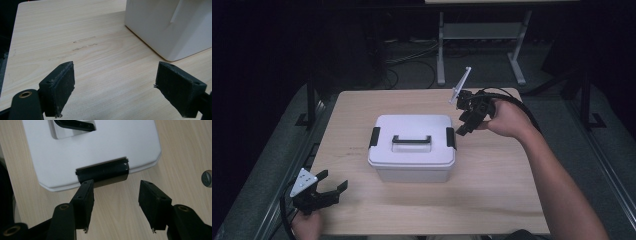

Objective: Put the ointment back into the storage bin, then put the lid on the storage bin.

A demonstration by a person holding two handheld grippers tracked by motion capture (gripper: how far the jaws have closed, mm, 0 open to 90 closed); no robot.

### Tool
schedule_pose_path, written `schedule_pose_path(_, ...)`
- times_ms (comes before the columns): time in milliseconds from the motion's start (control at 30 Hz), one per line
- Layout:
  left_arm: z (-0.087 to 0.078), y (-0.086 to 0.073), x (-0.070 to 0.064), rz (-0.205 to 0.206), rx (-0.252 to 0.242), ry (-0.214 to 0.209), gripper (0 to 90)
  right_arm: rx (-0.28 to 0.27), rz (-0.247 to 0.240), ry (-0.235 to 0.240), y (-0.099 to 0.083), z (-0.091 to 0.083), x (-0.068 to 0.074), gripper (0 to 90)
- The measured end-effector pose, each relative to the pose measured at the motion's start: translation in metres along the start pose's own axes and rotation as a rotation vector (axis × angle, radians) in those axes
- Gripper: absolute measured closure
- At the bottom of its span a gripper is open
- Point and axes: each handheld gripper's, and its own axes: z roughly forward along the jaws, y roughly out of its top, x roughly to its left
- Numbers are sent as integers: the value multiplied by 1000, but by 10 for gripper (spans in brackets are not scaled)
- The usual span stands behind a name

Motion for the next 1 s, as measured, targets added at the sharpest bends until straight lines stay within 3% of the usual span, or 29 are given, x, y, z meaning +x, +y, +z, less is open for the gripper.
schedule_pose_path(1000, -1, 0, -1, 2, -2, 3, 151, -7, 52, -6, -31, 8, -4, 441)
